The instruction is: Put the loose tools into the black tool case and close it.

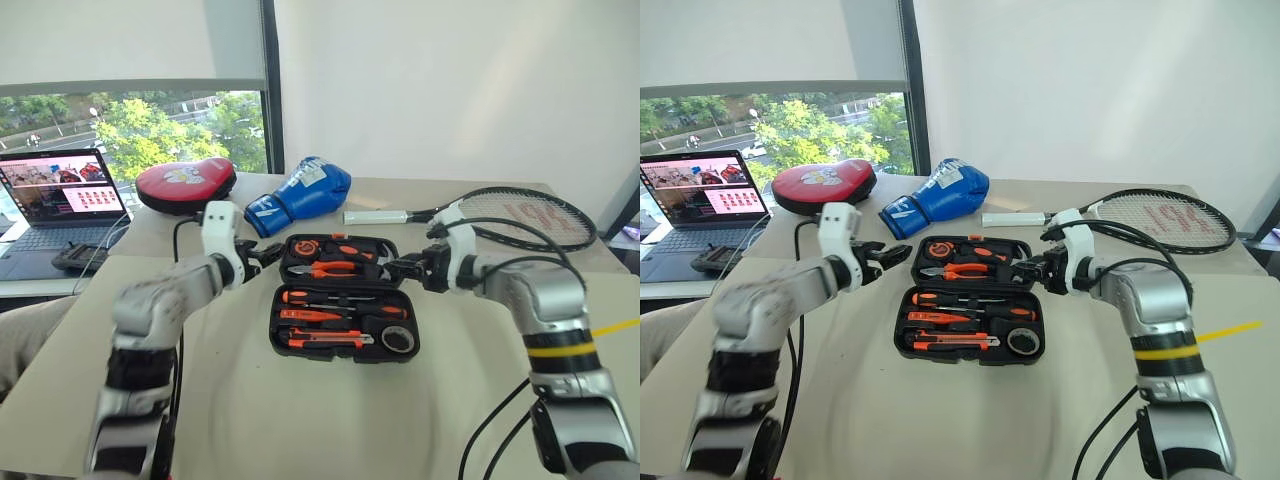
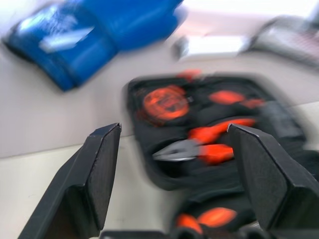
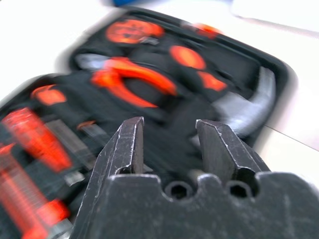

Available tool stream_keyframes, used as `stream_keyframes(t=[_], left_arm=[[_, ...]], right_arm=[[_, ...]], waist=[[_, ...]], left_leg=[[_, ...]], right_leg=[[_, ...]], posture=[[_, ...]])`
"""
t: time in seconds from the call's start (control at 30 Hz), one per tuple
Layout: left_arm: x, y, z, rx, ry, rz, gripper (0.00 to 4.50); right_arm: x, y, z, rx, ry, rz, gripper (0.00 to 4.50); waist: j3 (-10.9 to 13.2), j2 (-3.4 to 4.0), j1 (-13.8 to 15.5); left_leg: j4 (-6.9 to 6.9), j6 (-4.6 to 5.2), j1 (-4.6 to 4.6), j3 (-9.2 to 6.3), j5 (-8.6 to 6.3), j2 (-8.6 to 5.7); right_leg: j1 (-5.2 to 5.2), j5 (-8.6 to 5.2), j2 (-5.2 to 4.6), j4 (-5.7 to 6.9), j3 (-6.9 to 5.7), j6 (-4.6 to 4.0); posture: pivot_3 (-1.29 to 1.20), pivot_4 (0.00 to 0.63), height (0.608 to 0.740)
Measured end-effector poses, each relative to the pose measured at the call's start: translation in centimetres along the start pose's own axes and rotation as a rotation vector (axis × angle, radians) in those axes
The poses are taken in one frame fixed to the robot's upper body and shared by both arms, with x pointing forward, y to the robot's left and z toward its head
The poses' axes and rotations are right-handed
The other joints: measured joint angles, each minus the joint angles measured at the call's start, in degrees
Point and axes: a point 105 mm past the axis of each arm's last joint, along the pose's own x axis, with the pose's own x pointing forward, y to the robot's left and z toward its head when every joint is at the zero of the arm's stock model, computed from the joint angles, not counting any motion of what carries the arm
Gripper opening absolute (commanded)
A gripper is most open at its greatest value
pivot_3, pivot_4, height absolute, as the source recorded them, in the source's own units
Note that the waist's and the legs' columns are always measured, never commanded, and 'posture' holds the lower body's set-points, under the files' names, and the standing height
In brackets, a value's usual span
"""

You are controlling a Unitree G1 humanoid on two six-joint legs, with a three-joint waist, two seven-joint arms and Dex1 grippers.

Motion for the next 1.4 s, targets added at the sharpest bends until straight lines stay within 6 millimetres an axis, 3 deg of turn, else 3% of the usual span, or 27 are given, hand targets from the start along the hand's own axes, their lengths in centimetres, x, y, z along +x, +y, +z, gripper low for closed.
stream_keyframes(t=[0.13, 0.27, 0.4, 0.5, 0.57, 0.63, 0.83, 0.93, 1.0, 1.2, 1.4], left_arm=[[2.9, 1.3, -0.6, -0.042, 0.110, 0.049, 3.68], [4.1, 2.6, -0.7, -0.019, 0.127, 0.079, 3.68], [4.8, 2.2, -0.7, -0.019, 0.140, 0.045, 2.50], [5.0, 1.8, -1.0, -0.036, 0.142, 0.008, 1.24], [5.0, 1.6, -1.1, -0.047, 0.142, -0.012, 0.45], [4.7, 1.8, -1.0, -0.069, 0.137, -0.028, 0.06], [3.5, 1.8, -1.1, -0.036, 0.064, -0.123, 0.06], [1.7, 0.9, -0.6, 0.080, -0.074, -0.177, 0.06], [0.8, 0.6, -0.6, 0.129, -0.132, -0.192, 0.06], [-3.5, -1.1, -1.3, 0.474, -0.377, -0.236, 0.06], [-6.4, -1.4, -3.3, 0.744, -0.446, -0.287, 0.06]], right_arm=[[1.7, -2.1, 0.7, -0.006, 0.040, -0.107, 2.01], [2.7, -3.6, -1.3, 0.018, 0.124, -0.154, 2.01], [3.6, -2.9, -1.6, 0.027, 0.159, -0.104, 0.90], [4.0, -2.5, -1.7, 0.040, 0.163, -0.081, 0.01], [4.1, -2.6, -1.8, 0.050, 0.163, -0.081, 0.00], [4.1, -2.7, -1.9, 0.052, 0.161, -0.077, 0.00], [3.1, -2.5, -2.0, 0.029, 0.081, -0.021, 0.00], [1.2, -1.7, -1.9, -0.106, -0.062, -0.001, 0.00], [0.2, -1.2, -2.2, -0.145, -0.125, 0.006, 0.00], [-3.8, 1.2, -3.6, -0.283, -0.295, -0.012, 0.00], [-6.6, 3.1, -5.4, -0.430, -0.304, -0.039, 0.00]], waist=[[0.03, -0.03, -0.73], [0.03, -0.03, -1.41], [0.03, -0.03, -1.56], [0.03, -0.03, -1.65], [0.03, -0.03, -1.61], [0.03, -0.02, -1.58], [0.02, -0.02, -1.60], [0.01, 0.01, -1.41], [0.01, 0.01, -1.45], [0.03, 0.03, -1.36], [0.06, 0.05, -1.10]], left_leg=[[-0.21, -0.09, -0.07, 0.03, 0.06, -0.03], [-0.59, -0.11, -0.02, 0.02, 0.06, -0.14], [-0.59, -0.12, 0.08, -0.02, 0.07, -0.14], [-0.50, -0.15, 0.16, -0.01, 0.08, -0.13], [-0.49, -0.16, 0.21, -0.02, 0.09, -0.15], [-0.51, -0.17, 0.24, -0.05, 0.09, -0.14], [-0.71, -0.18, 0.05, -0.10, 0.08, -0.12], [-0.82, -0.19, -0.61, -0.10, 0.09, -0.20], [-0.87, -0.22, -0.58, -0.10, 0.07, -0.24], [-0.85, -0.24, -0.51, 0.07, 0.07, -0.22], [-0.54, -0.20, -0.18, 0.22, 0.14, -0.18]], right_leg=[[-0.13, -0.08, 0.04, -0.10, -0.07, 0.13], [-0.16, -0.17, -0.13, -0.22, -0.10, 0.27], [-0.05, -0.19, -0.18, -0.21, -0.16, 0.31], [0.04, -0.19, -0.21, -0.12, -0.10, 0.31], [0.05, -0.19, -0.25, -0.03, -0.07, 0.30], [0.04, -0.18, -0.26, 0.02, -0.06, 0.30], [-0.26, -0.18, -0.36, 0.03, 0.01, 0.29], [-1.15, -0.17, -0.46, 0.18, 0.01, 0.29], [-1.19, -0.17, -0.40, 0.25, -0.08, 0.29], [-1.03, -0.18, -0.40, -0.07, -0.41, 0.30], [-0.75, -0.09, -0.50, -0.02, -0.19, 0.13]], posture=[[0.00, 0.150, 0.740], [0.00, 0.150, 0.740], [0.00, 0.150, 0.740], [0.00, 0.150, 0.740], [0.00, 0.150, 0.740], [0.00, 0.150, 0.740], [0.00, 0.150, 0.740], [0.00, 0.150, 0.740], [0.00, 0.150, 0.740], [0.00, 0.150, 0.740], [0.00, 0.150, 0.740]])
